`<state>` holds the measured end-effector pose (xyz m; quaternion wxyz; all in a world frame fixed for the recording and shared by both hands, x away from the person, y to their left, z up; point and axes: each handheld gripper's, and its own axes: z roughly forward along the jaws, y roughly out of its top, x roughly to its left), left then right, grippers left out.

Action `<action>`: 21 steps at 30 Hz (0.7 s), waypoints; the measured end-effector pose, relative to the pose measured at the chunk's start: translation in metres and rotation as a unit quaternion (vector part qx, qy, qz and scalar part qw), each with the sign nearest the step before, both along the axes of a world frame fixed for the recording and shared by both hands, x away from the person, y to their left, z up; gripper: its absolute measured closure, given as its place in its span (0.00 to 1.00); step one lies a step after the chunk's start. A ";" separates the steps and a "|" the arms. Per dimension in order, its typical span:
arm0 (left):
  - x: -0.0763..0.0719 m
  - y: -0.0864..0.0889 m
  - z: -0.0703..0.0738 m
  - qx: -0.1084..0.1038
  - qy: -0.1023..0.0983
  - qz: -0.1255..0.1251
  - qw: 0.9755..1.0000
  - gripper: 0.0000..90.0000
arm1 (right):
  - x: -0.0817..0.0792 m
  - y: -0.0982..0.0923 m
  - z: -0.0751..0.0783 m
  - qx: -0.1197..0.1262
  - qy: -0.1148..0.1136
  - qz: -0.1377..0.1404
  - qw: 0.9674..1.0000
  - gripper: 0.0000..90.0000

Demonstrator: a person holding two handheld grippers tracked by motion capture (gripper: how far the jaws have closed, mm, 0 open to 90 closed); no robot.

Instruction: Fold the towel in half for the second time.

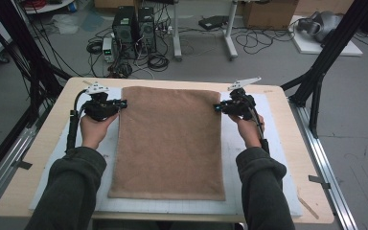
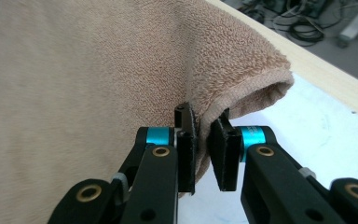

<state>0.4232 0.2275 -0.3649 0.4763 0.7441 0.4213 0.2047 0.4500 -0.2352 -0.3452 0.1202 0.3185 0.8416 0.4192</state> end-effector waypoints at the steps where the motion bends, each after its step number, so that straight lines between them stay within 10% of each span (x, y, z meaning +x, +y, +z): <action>1: -0.002 0.000 0.000 0.007 0.001 -0.005 1.000 0.93 | -0.001 -0.001 0.000 0.001 0.007 0.004 1.000 0.91; 12: -0.058 0.008 -0.009 0.027 -0.015 -0.043 0.999 0.93 | -0.046 -0.001 0.004 0.002 0.012 0.055 0.998 0.90; 21: -0.106 0.008 -0.030 0.043 -0.026 -0.088 0.995 0.92 | -0.090 -0.006 -0.029 -0.005 0.040 0.078 0.996 0.90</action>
